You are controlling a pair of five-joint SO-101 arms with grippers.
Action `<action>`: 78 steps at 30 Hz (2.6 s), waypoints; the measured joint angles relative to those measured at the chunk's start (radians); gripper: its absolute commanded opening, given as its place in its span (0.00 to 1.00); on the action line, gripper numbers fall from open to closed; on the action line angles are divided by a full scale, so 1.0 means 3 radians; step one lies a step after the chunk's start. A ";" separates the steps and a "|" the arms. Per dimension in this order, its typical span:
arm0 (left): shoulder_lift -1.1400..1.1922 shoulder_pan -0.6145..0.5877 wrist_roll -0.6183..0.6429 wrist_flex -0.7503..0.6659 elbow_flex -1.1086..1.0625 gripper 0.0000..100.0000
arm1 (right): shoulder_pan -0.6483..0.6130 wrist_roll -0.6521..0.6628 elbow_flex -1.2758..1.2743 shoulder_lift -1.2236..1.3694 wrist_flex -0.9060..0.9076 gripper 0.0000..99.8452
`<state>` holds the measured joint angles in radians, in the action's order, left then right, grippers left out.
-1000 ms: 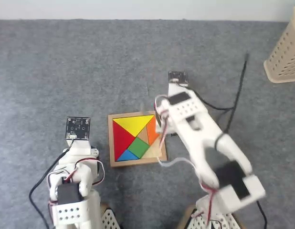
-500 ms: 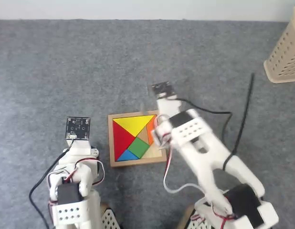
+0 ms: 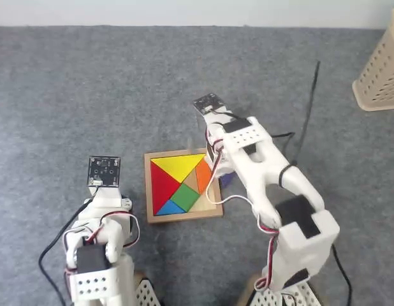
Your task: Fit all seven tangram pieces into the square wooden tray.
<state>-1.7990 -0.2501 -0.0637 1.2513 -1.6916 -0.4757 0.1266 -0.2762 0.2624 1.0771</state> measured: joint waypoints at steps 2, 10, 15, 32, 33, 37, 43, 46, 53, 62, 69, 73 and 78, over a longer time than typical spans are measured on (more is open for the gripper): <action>0.0000 0.0000 0.0000 0.0000 0.0000 0.01 | 0.0000 0.0010 0.0072 0.0061 0.0000 0.27; 0.0000 0.0000 0.0000 0.0000 0.0000 0.01 | 0.0000 0.0010 0.0194 0.0199 0.0005 0.13; 0.0000 0.0000 0.0000 0.0000 0.0000 0.01 | 0.0046 0.0020 0.0251 0.0225 0.0189 0.06; 0.0000 0.0000 0.0000 0.0000 0.0000 0.01 | 0.0348 -0.0302 -0.0614 -0.0384 0.0179 0.01; 0.0000 0.0000 0.0000 0.0000 0.0000 0.01 | 0.0343 -0.0302 -0.0716 -0.0471 0.0159 0.01; 0.0000 0.0000 0.0000 0.0000 0.0000 0.01 | 0.0343 -0.0317 -0.0895 -0.0813 0.0143 0.06; 0.0000 0.0000 0.0000 0.0000 0.0000 0.01 | 0.0240 -0.0322 -0.0731 -0.1048 0.0164 0.21; 0.0000 0.0000 0.0000 0.0000 0.0000 0.01 | -0.0020 -0.0322 -0.0491 -0.1002 0.0194 0.21; 0.0000 0.0000 0.0000 0.0000 0.0000 0.01 | -0.0128 -0.0322 -0.0061 -0.0225 0.0199 0.21; 0.0000 0.0000 0.0000 0.0000 0.0000 0.01 | -0.0005 -0.0322 0.0286 0.0261 0.0199 0.21; 0.0000 0.0000 0.0000 0.0000 0.0000 0.01 | 0.0056 -0.0363 0.0363 0.0368 0.0245 0.21; 0.0000 0.0000 0.0000 0.0000 0.0000 0.01 | 0.0210 -0.0476 0.0363 0.0368 0.0343 0.21; 0.0000 0.0000 0.0000 0.0000 0.0000 0.01 | 0.0317 -0.0629 0.0338 0.0353 0.0363 0.25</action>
<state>-1.7990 -0.2501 -0.0637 1.2513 -1.6916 -0.3805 -0.0621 -0.1749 0.3682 1.1861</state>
